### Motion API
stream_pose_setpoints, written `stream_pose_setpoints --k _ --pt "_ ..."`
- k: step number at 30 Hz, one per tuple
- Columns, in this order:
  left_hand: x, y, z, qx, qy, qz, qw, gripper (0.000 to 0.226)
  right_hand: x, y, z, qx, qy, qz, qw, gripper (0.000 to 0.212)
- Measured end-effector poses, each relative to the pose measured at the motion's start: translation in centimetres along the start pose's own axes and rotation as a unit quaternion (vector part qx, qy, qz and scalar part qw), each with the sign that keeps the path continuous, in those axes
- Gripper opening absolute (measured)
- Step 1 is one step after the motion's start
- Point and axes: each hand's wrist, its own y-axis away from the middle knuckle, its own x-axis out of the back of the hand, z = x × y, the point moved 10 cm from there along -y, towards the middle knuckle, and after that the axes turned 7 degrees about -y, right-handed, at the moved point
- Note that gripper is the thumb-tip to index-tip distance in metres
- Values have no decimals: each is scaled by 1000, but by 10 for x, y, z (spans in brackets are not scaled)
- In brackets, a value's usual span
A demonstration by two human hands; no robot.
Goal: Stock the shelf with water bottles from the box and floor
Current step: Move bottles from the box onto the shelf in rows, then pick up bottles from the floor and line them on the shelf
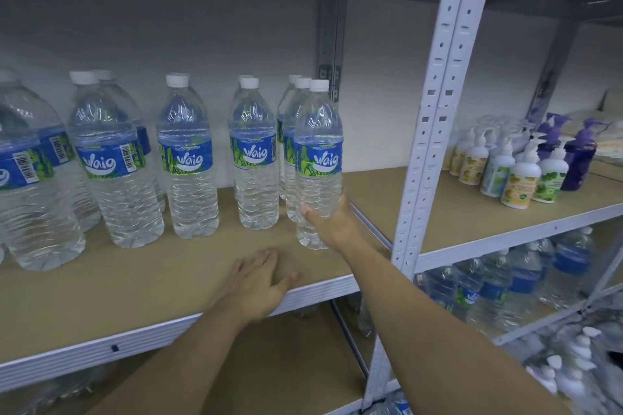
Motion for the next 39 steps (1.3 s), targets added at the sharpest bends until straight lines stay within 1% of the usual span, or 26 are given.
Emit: stream_pose_setpoints --k 2,4,5,7,10,13,15,17,19,20,24,28,30,32,36,39 --pt "5 11 1 -7 14 14 1000 71 0 15 14 -3 94 -27 995 64" --pt "9 24 -1 -5 28 21 999 69 0 32 30 -6 204 -54 977 44" --pt "9 32 -3 -9 18 22 1000 69 0 44 36 -7 244 -63 968 35" --pt "6 50 -5 -27 -17 33 999 74 -1 67 42 13 278 -74 958 26" --pt "5 80 -12 -40 -48 51 997 66 -3 99 40 55 301 -90 948 31" --pt "11 104 -15 -19 -72 44 996 67 -3 129 35 68 303 -115 944 46" --pt "22 114 -13 5 -76 56 995 57 2 145 36 51 310 -122 941 41" --pt "29 122 -2 6 -74 60 995 40 13 160 41 16 319 -131 938 32" --pt "25 129 13 -12 -51 39 998 30 30 177 48 -17 317 -129 940 31" --pt "18 132 20 -21 -41 21 999 29 43 187 54 -35 311 -119 942 34" --pt "-19 140 44 -22 -17 -47 999 45 92 232 93 -124 285 -83 947 41" --pt "-57 146 83 -21 20 -78 997 53 142 274 141 -212 238 -28 947 44" --pt "-81 146 95 -23 36 -99 994 54 165 290 166 -248 236 5 940 43" --pt "-108 141 95 -7 56 -123 991 55 182 299 194 -279 231 26 932 47" --pt "-178 127 81 44 95 -176 979 71 202 302 253 -333 219 40 916 56" --pt "-231 121 81 56 107 -204 971 64 210 301 296 -361 241 40 900 63"
